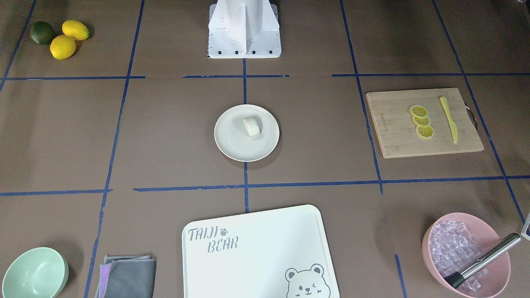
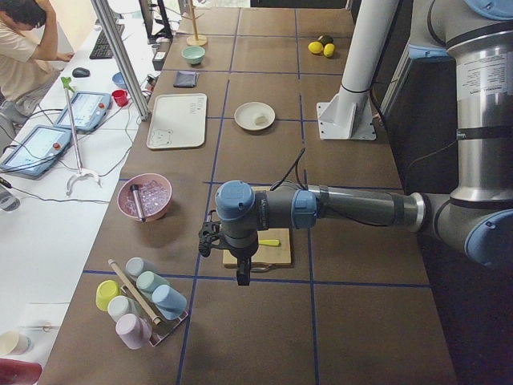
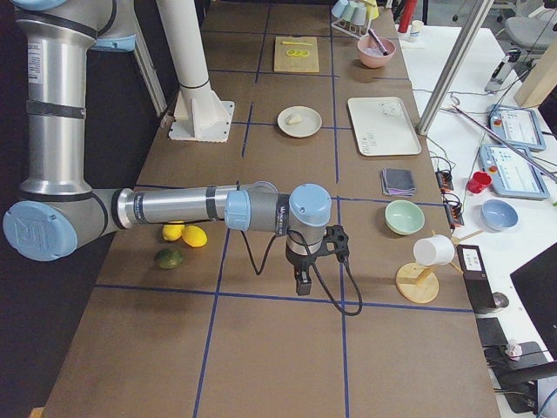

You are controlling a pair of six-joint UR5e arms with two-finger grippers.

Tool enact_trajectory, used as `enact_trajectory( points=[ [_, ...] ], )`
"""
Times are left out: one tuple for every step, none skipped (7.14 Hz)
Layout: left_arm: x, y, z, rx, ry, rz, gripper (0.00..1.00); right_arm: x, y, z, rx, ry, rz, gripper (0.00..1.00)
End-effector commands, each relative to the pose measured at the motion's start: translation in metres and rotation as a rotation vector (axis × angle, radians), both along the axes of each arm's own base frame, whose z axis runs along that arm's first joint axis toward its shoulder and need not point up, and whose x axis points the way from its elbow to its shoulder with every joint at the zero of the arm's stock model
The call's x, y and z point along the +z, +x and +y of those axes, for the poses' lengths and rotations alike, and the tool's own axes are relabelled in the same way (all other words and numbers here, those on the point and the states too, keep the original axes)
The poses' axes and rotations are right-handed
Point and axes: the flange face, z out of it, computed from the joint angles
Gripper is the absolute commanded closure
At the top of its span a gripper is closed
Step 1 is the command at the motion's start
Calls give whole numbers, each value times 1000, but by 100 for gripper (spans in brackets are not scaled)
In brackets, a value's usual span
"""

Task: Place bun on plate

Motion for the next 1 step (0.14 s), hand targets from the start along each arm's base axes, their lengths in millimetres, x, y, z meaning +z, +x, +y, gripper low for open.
enact_trajectory(
  points=[
    [1, 0, 0, -2, -4, -2, 0, 0, 0, 0, 0, -1, 0, 0]
  ],
)
